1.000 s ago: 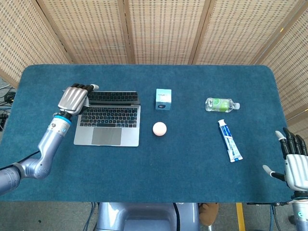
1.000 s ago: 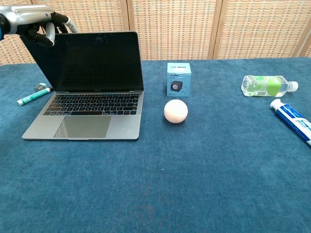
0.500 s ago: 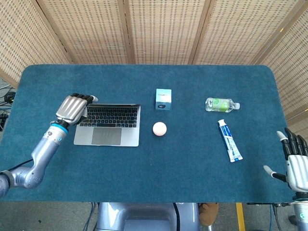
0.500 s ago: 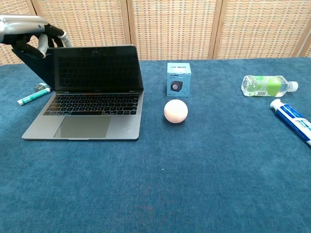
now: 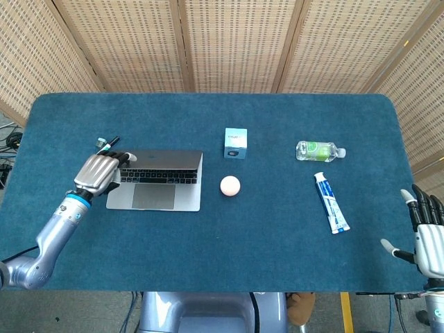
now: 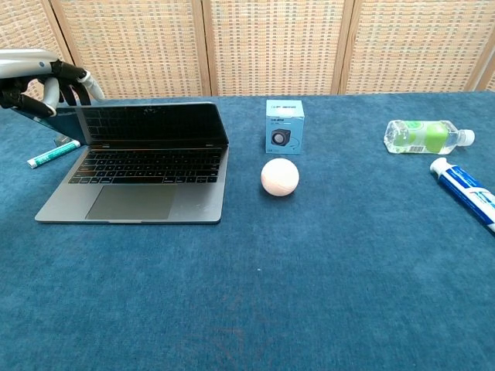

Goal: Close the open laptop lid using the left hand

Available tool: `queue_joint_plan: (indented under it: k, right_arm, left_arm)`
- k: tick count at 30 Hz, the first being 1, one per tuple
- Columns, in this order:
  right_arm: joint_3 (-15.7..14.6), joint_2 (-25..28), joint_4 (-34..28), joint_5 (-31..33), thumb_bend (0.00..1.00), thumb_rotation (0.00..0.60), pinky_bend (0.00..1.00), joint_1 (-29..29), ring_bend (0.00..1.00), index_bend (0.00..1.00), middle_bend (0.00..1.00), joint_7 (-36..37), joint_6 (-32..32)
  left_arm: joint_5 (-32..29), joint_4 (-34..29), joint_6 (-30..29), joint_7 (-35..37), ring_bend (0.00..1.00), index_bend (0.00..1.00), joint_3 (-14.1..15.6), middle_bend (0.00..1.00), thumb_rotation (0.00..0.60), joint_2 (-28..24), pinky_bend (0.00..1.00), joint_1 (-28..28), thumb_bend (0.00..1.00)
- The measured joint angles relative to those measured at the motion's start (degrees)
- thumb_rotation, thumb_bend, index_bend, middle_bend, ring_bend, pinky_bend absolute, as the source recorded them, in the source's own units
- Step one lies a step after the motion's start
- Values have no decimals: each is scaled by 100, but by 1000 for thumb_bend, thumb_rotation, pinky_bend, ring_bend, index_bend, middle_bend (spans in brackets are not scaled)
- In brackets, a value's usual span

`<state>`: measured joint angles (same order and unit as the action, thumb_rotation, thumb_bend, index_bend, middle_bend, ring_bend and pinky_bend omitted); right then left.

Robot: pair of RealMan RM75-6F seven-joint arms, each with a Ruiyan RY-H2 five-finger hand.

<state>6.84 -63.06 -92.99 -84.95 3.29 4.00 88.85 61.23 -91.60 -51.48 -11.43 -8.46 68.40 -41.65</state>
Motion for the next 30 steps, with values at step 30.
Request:
queue_joint_plan:
  k: [30]
  right_arm:
    - [-9, 48, -9, -14, 0, 600, 0, -29, 0, 0, 0, 100, 17]
  left_arm:
    - [1387, 1399, -151, 2090, 292, 251, 394, 342, 600, 1553, 237, 475, 1000]
